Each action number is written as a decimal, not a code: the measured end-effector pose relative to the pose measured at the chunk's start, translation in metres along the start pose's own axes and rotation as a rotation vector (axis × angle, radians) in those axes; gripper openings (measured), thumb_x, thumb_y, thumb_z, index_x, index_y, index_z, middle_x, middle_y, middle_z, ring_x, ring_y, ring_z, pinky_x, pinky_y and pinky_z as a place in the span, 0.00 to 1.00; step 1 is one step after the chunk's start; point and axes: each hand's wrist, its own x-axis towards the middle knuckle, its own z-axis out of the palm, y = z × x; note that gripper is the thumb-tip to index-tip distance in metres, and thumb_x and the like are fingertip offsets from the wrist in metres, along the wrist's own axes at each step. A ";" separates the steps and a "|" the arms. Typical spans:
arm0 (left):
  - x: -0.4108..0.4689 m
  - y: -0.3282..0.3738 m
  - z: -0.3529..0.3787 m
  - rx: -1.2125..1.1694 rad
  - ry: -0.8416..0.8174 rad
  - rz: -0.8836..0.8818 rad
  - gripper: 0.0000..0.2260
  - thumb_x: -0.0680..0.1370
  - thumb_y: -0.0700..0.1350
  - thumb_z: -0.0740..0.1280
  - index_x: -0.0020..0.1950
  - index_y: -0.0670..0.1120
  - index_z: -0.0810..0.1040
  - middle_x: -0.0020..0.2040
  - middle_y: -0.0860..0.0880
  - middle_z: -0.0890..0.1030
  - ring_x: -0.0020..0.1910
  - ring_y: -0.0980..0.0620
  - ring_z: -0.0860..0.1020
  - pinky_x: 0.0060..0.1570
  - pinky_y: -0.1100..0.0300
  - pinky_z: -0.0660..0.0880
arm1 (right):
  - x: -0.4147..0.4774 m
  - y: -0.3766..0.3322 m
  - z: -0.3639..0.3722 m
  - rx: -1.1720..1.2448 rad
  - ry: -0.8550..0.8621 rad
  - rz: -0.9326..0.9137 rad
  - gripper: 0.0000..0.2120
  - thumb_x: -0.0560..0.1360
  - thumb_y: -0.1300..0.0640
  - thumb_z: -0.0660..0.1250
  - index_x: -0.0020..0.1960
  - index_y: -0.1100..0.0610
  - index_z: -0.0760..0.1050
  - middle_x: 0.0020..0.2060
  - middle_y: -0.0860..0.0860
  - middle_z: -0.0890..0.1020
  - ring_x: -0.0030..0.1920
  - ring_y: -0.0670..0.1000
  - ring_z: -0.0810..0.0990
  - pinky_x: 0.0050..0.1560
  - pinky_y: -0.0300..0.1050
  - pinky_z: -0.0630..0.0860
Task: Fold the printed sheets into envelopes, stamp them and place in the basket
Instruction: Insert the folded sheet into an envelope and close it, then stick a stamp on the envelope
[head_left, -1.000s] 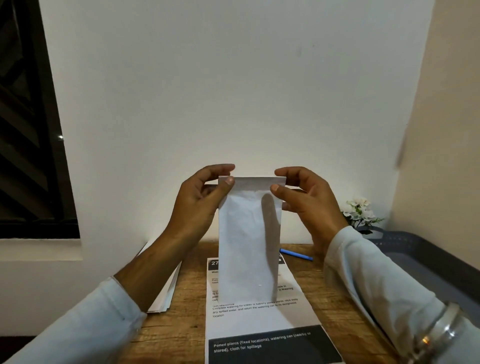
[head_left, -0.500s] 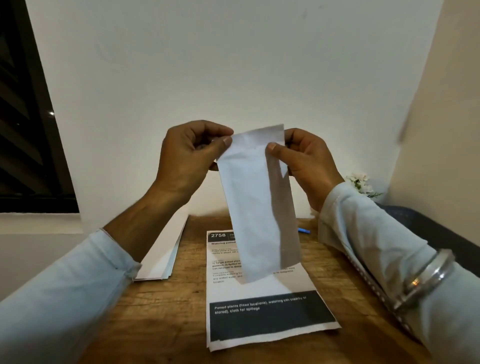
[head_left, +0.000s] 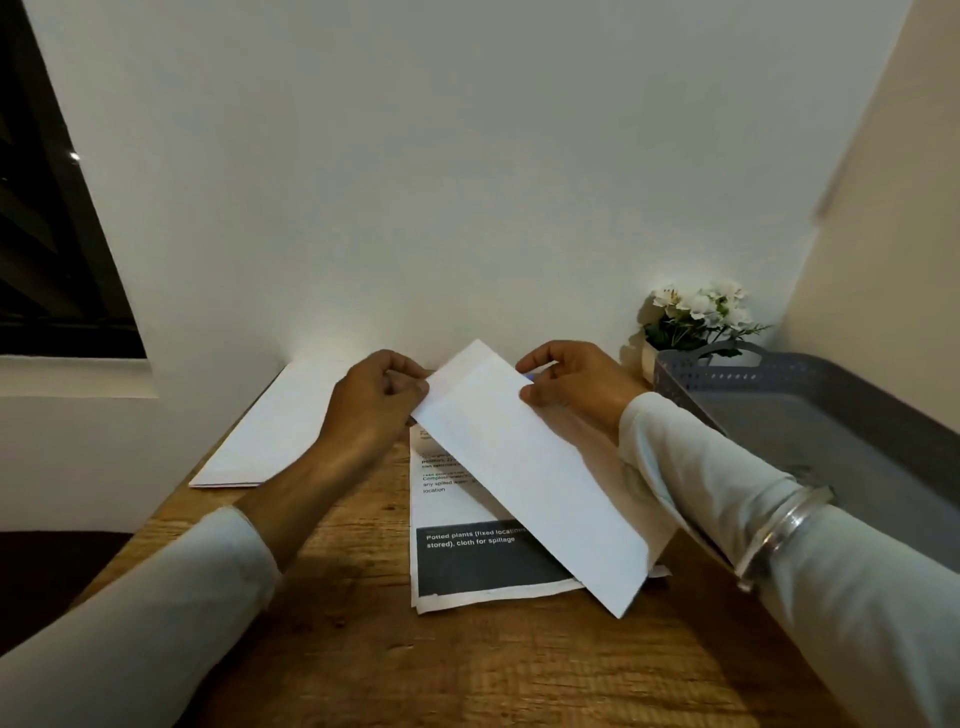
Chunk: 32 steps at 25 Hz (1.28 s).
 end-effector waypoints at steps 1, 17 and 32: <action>-0.002 -0.010 0.003 0.120 -0.012 0.042 0.03 0.79 0.45 0.70 0.51 0.53 0.79 0.41 0.50 0.83 0.41 0.52 0.82 0.41 0.54 0.80 | 0.000 0.008 0.004 -0.053 -0.030 0.027 0.13 0.72 0.65 0.75 0.55 0.57 0.81 0.43 0.54 0.84 0.45 0.55 0.84 0.53 0.48 0.80; -0.016 -0.030 0.015 0.661 -0.190 0.291 0.03 0.77 0.48 0.72 0.48 0.52 0.84 0.45 0.58 0.77 0.41 0.59 0.74 0.37 0.70 0.65 | 0.000 0.018 0.066 -0.864 -0.358 -0.460 0.13 0.81 0.54 0.62 0.63 0.53 0.79 0.59 0.52 0.80 0.59 0.55 0.78 0.60 0.53 0.76; 0.012 -0.033 0.033 0.928 -0.331 0.600 0.13 0.83 0.51 0.60 0.64 0.54 0.81 0.64 0.54 0.79 0.63 0.50 0.75 0.60 0.51 0.75 | 0.023 0.052 0.052 -0.740 -0.227 -0.417 0.17 0.82 0.58 0.61 0.68 0.49 0.78 0.66 0.46 0.79 0.66 0.53 0.74 0.67 0.52 0.73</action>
